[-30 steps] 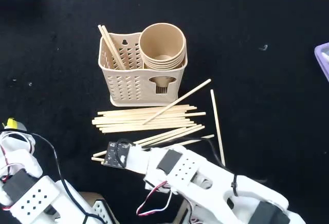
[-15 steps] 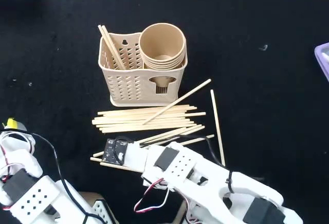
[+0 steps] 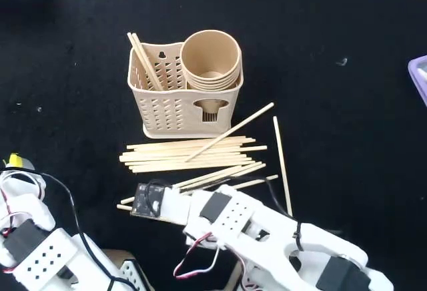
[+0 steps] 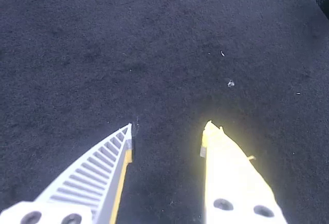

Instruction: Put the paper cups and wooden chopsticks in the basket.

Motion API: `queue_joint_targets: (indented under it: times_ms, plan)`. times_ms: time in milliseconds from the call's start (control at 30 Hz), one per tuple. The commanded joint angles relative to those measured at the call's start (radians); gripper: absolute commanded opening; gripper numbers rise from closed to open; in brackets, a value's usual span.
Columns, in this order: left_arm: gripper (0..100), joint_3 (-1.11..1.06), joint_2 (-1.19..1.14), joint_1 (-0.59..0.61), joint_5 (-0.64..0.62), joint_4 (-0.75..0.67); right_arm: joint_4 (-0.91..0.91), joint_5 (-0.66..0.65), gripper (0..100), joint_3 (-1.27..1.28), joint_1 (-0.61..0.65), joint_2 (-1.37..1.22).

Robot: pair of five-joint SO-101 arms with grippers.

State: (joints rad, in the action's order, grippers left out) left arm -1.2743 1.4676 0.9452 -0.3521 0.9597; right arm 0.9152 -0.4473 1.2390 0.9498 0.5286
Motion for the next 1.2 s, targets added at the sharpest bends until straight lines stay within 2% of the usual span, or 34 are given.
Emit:
queue_joint_targets:
  times_ms: [0,267,333,433,600,667,733,933,1167]
  plan:
    - [22,0.036,0.002,0.004,-0.009,-0.005,0.012,0.002,13.4,-0.010,0.008,-0.022]
    - [22,0.036,0.002,0.004,-0.009,-0.005,0.014,0.003,13.9,-0.012,0.003,-0.024]
    - [22,0.036,0.002,0.004,-0.009,-0.005,0.012,0.051,13.9,-0.024,0.003,-0.048]
    - [22,0.036,0.002,0.004,-0.009,-0.005,0.018,0.084,13.9,-0.067,0.003,-0.140]
    - [22,0.036,0.002,0.008,-0.009,-0.005,0.058,0.054,13.3,-0.170,0.008,-0.325]
    - [22,0.036,0.002,0.008,-0.009,-0.005,0.064,0.054,9.0,-0.179,0.008,-0.335]
    - [22,0.036,0.002,0.008,-0.009,-0.005,0.063,0.055,0.3,-0.176,0.008,-0.317]
    - [22,0.036,0.002,0.008,-0.009,-0.005,0.037,0.055,1.0,-0.097,0.002,-0.162]
    - [22,0.036,0.002,0.004,-0.009,-0.005,0.201,0.044,1.0,-0.091,-0.043,0.219]
